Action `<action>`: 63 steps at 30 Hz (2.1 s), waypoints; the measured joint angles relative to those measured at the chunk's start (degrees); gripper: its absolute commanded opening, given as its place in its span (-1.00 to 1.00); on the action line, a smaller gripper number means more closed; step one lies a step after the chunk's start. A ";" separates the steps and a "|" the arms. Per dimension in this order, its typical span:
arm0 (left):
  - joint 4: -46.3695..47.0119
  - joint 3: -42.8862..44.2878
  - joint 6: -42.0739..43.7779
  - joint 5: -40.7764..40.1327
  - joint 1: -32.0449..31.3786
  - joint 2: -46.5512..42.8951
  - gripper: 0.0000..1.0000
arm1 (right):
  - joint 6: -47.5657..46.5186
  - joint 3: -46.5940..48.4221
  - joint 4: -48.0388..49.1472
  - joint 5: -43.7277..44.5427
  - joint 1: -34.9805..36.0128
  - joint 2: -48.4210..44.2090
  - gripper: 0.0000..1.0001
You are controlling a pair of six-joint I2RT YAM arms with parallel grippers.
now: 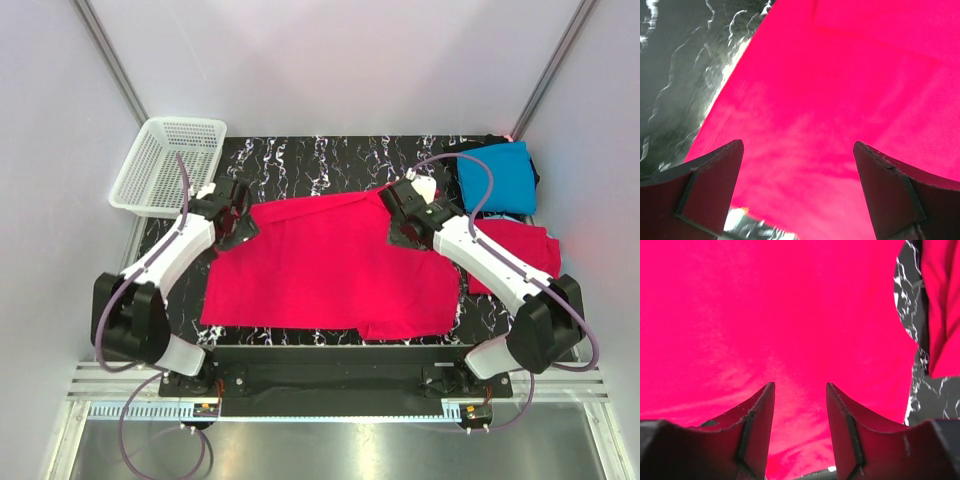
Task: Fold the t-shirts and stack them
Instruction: Fold the tshirt
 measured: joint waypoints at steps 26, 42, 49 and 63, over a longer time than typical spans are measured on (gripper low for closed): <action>19.06 5.86 1.40 5.77 8.33 19.54 0.14 | -7.96 -5.16 14.62 -7.61 -4.74 3.82 -0.03; 18.93 7.37 1.60 2.49 8.74 25.70 -0.39 | -7.93 -7.04 14.95 -8.96 -5.27 4.63 -0.05; 18.97 7.37 1.79 2.12 8.74 25.66 -0.60 | -7.91 -7.06 15.02 -8.96 -5.38 4.81 -0.07; 16.33 9.38 2.54 0.70 8.76 21.79 -0.91 | -8.17 5.62 15.41 -7.56 -12.44 18.73 -0.09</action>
